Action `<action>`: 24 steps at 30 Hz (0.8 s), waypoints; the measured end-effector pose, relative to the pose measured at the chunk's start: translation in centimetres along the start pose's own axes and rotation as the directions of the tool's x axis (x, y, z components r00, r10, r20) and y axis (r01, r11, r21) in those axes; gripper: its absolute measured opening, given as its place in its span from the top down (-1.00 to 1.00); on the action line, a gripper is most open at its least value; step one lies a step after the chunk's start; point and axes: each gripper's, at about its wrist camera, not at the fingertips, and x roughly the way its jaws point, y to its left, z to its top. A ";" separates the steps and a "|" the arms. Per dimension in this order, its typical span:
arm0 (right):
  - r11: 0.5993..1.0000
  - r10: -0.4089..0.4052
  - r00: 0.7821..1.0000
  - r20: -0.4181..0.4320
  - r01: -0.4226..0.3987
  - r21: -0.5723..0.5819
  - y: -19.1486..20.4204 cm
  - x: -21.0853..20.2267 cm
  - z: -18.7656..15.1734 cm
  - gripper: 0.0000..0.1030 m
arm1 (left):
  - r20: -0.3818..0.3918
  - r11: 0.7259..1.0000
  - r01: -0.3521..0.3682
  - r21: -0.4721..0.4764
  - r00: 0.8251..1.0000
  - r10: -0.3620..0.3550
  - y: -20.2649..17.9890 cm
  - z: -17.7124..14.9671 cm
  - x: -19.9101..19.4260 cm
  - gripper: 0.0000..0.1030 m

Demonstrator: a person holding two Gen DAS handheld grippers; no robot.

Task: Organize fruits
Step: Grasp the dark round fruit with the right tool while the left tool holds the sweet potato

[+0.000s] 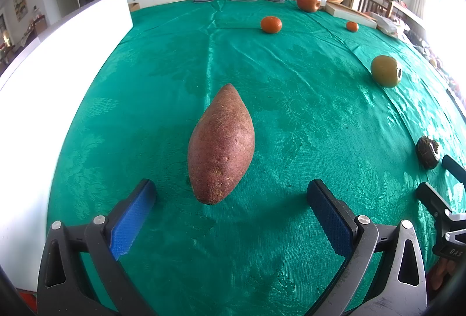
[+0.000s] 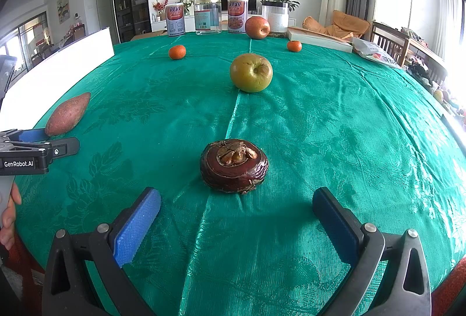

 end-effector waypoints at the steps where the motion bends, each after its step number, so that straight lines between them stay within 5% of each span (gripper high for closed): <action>1: 1.000 0.000 1.000 0.000 0.000 0.000 0.0 0.0 0.0 -1.00 | 0.000 1.000 0.000 0.000 1.000 0.000 0.0 0.0 0.0 -0.99; 5: 1.000 0.014 0.999 -0.052 -0.014 -0.004 -0.1 0.2 0.6 -1.00 | -0.077 0.998 0.050 0.040 0.996 -0.047 0.2 0.8 0.2 -0.99; 7: 0.996 0.084 0.983 -0.161 -0.083 0.013 -1.0 0.5 2.4 -0.99 | -0.173 0.985 0.165 0.056 0.973 -0.153 1.3 1.9 0.1 -0.97; 9: 0.977 0.204 0.962 -0.182 -0.189 0.096 -3.2 -0.3 4.2 -0.99 | -0.191 0.951 0.304 -0.051 0.932 -0.308 3.8 3.0 -0.7 -0.96; 12: 0.966 0.254 0.935 -0.247 -0.230 0.121 -5.2 -0.7 7.0 -0.99 | -0.191 0.937 0.334 -0.099 0.918 -0.347 5.6 4.8 -1.7 -0.96; 14: 0.955 0.293 0.880 -0.373 -0.251 0.157 -5.6 0.8 8.5 -0.83 | -0.241 0.934 0.350 -0.077 0.902 -0.358 5.3 5.8 -1.5 -0.96; 17: 0.942 0.332 0.800 -0.500 -0.256 0.216 -5.5 3.0 10.3 -0.49 | -0.381 0.927 0.352 -0.132 0.845 -0.375 4.7 8.0 0.2 -0.95; 19: 0.954 0.299 0.779 -0.551 -0.226 0.198 -5.0 4.2 12.3 -0.48 | -0.411 0.919 0.347 -0.188 0.822 -0.395 4.9 9.0 0.6 -0.95; 21: 0.955 0.295 0.773 -0.562 -0.221 0.198 -4.9 4.6 12.9 -0.48 | -0.420 0.924 0.331 -0.192 0.823 -0.382 4.8 10.2 0.7 -0.95; 24: 0.939 0.341 0.717 -0.608 -0.225 0.261 -4.9 5.9 13.4 -0.48 | -0.450 0.943 0.304 -0.134 0.829 -0.332 3.5 10.8 1.0 -0.95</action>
